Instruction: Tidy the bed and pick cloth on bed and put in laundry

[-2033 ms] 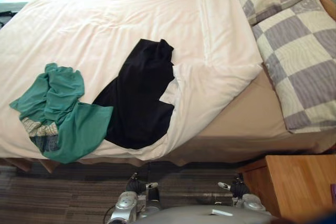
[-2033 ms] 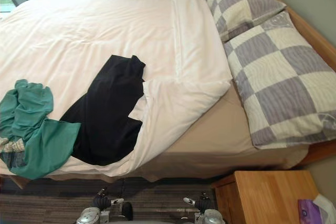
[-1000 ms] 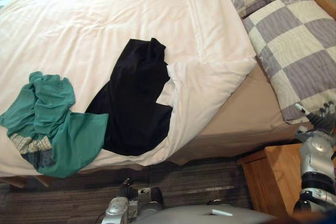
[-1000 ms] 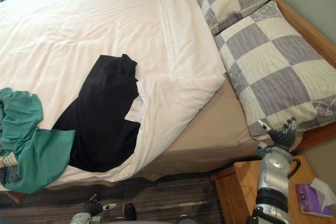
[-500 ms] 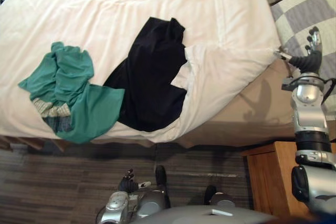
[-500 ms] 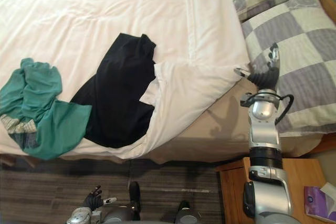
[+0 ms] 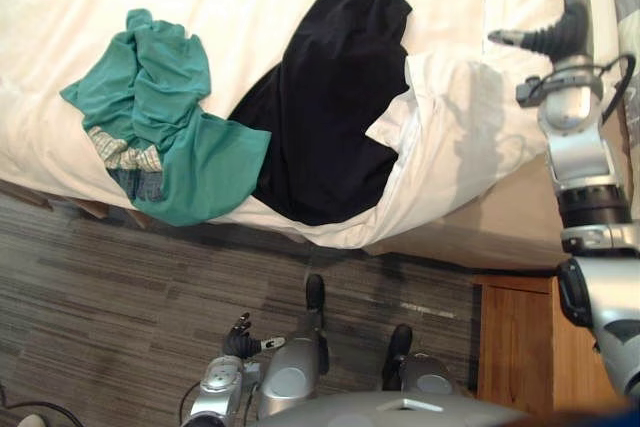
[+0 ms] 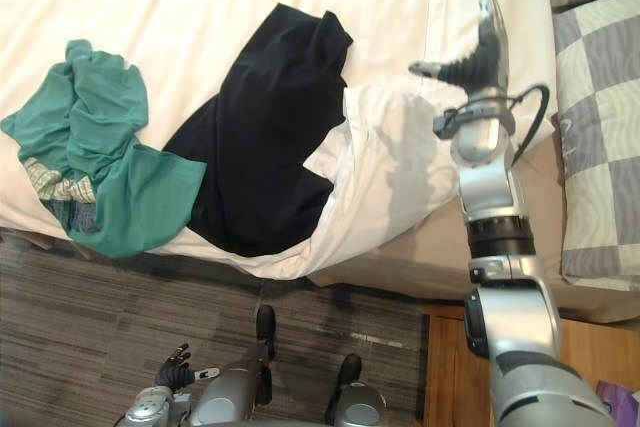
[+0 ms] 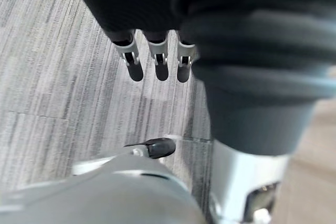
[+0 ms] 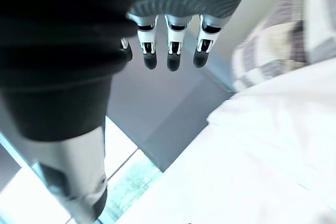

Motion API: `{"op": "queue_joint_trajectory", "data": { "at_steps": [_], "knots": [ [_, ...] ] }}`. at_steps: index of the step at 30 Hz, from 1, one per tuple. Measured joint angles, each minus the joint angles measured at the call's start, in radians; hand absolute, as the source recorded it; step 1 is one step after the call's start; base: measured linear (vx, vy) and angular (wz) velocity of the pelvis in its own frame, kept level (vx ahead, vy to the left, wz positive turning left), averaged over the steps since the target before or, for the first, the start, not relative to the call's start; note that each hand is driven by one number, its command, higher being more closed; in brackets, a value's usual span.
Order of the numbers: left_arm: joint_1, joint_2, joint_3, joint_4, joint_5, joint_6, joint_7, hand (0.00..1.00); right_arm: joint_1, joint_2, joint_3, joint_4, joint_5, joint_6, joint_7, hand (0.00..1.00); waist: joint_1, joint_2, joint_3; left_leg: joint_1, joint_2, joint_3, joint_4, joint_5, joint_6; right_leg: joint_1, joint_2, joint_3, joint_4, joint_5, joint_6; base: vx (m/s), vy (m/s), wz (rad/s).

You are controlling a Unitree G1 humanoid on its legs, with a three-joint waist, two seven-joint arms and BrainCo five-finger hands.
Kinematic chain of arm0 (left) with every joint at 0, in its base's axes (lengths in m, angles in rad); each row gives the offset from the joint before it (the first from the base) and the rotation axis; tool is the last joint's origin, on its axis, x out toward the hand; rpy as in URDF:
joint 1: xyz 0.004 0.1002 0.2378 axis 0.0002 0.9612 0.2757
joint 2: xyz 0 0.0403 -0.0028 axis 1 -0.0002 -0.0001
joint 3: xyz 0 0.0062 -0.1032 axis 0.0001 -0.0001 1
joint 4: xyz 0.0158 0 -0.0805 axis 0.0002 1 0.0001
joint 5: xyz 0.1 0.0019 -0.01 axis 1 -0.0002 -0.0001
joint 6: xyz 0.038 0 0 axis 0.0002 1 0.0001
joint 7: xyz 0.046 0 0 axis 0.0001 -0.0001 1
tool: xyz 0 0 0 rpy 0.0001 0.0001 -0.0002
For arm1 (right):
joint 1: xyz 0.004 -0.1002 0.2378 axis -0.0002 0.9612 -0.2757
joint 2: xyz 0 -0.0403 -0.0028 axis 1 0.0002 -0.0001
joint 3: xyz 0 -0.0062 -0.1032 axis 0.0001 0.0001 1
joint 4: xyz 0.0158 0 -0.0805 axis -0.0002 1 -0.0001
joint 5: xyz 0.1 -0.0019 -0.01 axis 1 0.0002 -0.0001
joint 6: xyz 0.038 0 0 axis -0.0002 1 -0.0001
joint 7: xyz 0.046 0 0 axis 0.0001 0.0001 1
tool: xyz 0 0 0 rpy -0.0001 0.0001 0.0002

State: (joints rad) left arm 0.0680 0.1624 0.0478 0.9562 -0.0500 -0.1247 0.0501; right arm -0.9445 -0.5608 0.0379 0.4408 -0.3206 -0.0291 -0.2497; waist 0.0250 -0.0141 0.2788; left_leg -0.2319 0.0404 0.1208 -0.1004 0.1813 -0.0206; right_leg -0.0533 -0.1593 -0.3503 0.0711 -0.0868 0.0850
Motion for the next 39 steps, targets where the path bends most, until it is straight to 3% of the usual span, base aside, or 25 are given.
{"op": "queue_joint_trajectory", "data": {
  "at_steps": [5,9,15,21,25,30,31,39],
  "knots": [
    [-0.016,-0.017,0.001,0.000,-0.017,-0.018,0.001,0.00,-0.042,-0.059,0.046,0.044,-0.047,0.003,-0.002,0.00,0.005,0.039,0.041,-0.054,0.017,0.001,-0.005,0.010,0.002,-0.058,0.018,0.024,0.001,0.003,-0.007,-0.13,0.022,-0.08],
    [-0.024,-0.016,0.002,0.000,-0.017,-0.020,0.002,0.00,-0.042,-0.087,0.118,0.058,-0.179,0.007,0.002,0.00,0.005,0.045,0.060,-0.075,0.030,0.009,-0.005,0.018,-0.002,-0.084,0.029,0.033,-0.001,0.012,-0.013,-0.05,0.010,-0.10],
    [-0.053,-0.014,0.000,0.000,-0.018,-0.029,0.005,0.00,-0.076,-0.094,0.155,0.077,-0.253,0.012,0.010,0.00,0.001,0.048,0.082,-0.136,0.035,0.014,-0.003,0.044,0.008,-0.151,0.032,0.037,0.007,0.021,-0.015,0.04,-0.001,-0.01],
    [-0.070,-0.018,-0.009,-0.005,-0.019,-0.040,0.024,0.00,-0.217,-0.094,0.220,0.135,-0.253,0.012,0.010,0.00,0.007,0.065,0.118,-0.159,0.036,0.032,0.001,0.046,0.007,-0.191,0.028,0.056,0.020,0.021,-0.015,0.06,0.011,-0.09],
    [-0.100,-0.017,-0.020,-0.003,-0.020,-0.043,0.041,0.00,-0.282,-0.131,0.268,0.184,-0.252,0.012,0.005,0.00,0.018,0.081,0.134,-0.201,0.038,0.026,0.001,0.064,-0.014,-0.249,0.025,0.060,0.053,0.016,-0.021,0.01,0.005,-0.01],
    [-0.149,-0.022,-0.050,0.008,-0.049,-0.054,0.043,0.00,-0.352,-0.164,0.332,0.273,-0.254,0.013,0.010,0.00,0.029,0.121,0.154,-0.282,0.049,0.008,0.000,0.083,-0.009,-0.364,0.027,0.060,0.137,-0.003,-0.035,-0.04,0.001,0.00],
    [-0.158,-0.023,-0.050,0.012,-0.049,-0.055,0.043,0.00,-0.355,-0.164,0.333,0.280,-0.254,0.013,0.009,1.00,0.032,0.124,0.156,-0.297,0.050,0.009,-0.001,0.082,-0.011,-0.388,0.026,0.063,0.154,-0.006,-0.036,-0.08,0.005,-0.09],
    [-0.206,-0.059,-0.037,0.017,-0.100,-0.057,0.043,0.00,-0.381,-0.165,0.378,0.244,-0.252,0.011,0.006,1.00,0.031,0.128,0.158,-0.361,0.036,0.068,-0.004,0.078,-0.015,-0.552,-0.021,0.116,0.324,-0.067,-0.033,-0.02,0.013,-0.08]
  ]
}}
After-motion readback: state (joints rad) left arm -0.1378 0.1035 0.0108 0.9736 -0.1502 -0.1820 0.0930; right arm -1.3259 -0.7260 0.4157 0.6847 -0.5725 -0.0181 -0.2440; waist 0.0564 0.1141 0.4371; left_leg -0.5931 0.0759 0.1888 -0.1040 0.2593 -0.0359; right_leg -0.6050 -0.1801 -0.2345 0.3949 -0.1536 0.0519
